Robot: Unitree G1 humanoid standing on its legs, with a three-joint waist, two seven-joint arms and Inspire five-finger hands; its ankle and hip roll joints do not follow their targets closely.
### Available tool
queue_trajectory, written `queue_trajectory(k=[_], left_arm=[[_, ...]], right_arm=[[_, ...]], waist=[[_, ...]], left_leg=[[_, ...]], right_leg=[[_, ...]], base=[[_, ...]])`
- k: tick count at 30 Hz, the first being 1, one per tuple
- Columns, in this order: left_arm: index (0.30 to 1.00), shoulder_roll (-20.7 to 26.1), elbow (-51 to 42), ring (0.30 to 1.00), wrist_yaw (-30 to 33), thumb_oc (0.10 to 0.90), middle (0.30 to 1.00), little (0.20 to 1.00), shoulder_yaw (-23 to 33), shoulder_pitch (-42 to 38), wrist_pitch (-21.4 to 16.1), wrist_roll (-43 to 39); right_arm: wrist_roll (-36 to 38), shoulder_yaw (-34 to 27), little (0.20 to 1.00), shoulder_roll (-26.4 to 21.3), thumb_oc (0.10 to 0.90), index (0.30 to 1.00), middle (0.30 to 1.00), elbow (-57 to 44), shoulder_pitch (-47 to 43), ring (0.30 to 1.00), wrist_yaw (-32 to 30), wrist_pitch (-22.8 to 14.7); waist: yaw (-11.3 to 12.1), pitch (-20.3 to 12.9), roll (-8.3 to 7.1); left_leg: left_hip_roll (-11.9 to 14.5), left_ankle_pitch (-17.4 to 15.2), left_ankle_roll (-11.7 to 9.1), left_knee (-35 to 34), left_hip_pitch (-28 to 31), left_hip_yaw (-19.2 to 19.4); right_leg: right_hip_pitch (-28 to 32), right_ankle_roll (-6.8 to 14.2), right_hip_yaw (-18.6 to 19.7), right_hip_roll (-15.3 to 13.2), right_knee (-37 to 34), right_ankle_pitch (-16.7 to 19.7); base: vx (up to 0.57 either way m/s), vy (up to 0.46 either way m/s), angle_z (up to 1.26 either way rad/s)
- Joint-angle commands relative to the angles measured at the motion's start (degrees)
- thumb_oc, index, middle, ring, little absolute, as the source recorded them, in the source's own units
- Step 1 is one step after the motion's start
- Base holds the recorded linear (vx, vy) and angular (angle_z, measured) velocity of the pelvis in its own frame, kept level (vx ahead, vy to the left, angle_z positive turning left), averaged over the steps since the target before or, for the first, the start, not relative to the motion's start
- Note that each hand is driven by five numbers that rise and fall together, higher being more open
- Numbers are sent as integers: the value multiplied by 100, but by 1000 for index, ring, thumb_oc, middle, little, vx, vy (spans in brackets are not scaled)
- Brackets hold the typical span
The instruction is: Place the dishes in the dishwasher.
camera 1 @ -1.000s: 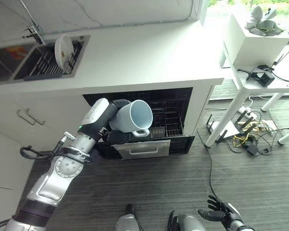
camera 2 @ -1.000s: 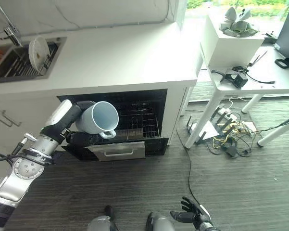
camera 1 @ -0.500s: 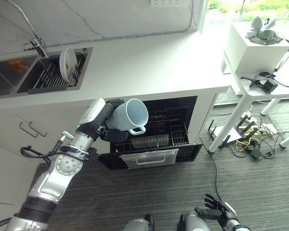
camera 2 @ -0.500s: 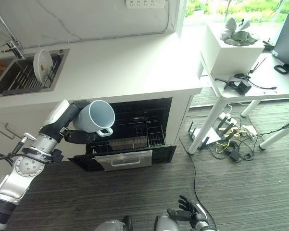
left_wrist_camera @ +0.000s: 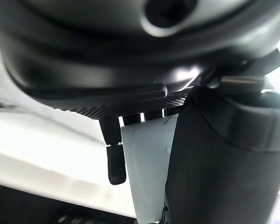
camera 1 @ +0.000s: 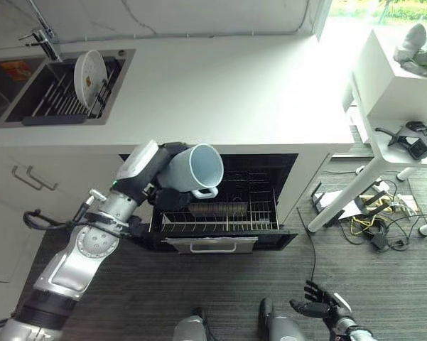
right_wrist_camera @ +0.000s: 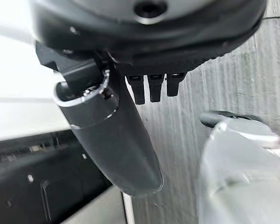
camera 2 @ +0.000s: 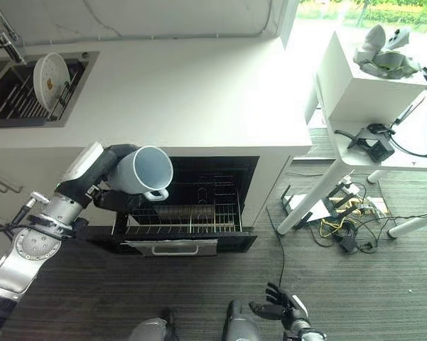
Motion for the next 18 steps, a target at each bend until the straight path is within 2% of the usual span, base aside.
queue_trajectory(k=[1, 5, 10, 12, 14, 15, 18], left_arm=[[300, -99, -255, 300, 293, 400, 300, 300, 406, -681, -254, -269], [300, -33, -163, 300, 344, 400, 300, 300, 422, -673, -225, -394], [300, -117, -104, 300, 285, 400, 300, 300, 407, -623, -194, -543], [300, -222, -42, 300, 41, 400, 300, 300, 417, -568, -162, -894], [300, -284, -5, 300, -157, 400, 300, 300, 407, -538, -160, -1146], [300, -349, 21, 300, -217, 400, 300, 300, 413, -504, -148, -1205], [300, -435, 126, 300, -320, 400, 300, 300, 431, -455, -228, -1399]], right_arm=[[325, -59, 900, 49, 800, 900, 900, -149, 191, 900, 78, -202], [149, -65, 900, 230, 800, 900, 900, -48, 321, 900, 12, -199], [503, -184, 900, 303, 800, 900, 900, -290, 468, 900, -112, -380], [756, -322, 900, 313, 800, 900, 900, -521, 556, 900, -189, -620], [1039, -429, 900, 298, 800, 900, 900, -812, 630, 900, -207, -1024], [1021, -546, 900, 313, 800, 900, 900, -1250, 710, 900, -261, -1003], [1004, -814, 900, 378, 800, 900, 900, -2052, 911, 900, -371, -1338]], waist=[[-14, -407, 30], [-56, -507, -6], [-79, -575, -89], [-123, -602, -140], [-162, -604, -173], [-228, -604, -201], [-369, -618, -248]], left_leg=[[-97, -278, -10, 195, -36, 100], [-154, -460, 93, 195, 126, 264], [-144, -544, 155, 195, 252, 339], [-137, -575, 174, 195, 318, 398], [-123, -588, 187, 195, 366, 444], [-125, -606, 209, 195, 401, 487], [-145, -651, 268, 195, 473, 590]], right_leg=[[150, 673, -101, -498, 46, -489], [112, 805, 20, -627, 46, -428], [184, 827, 82, -620, 46, -467], [188, 854, 132, -630, 46, -453], [191, 870, 163, -633, 46, -434], [182, 883, 199, -635, 46, -420], [147, 920, 301, -642, 46, -379]], base=[[47, 112, -22], [51, 73, -20], [12, 15, -4], [21, 12, -9], [20, 0, -16], [14, 4, -14], [-5, 15, -13]])
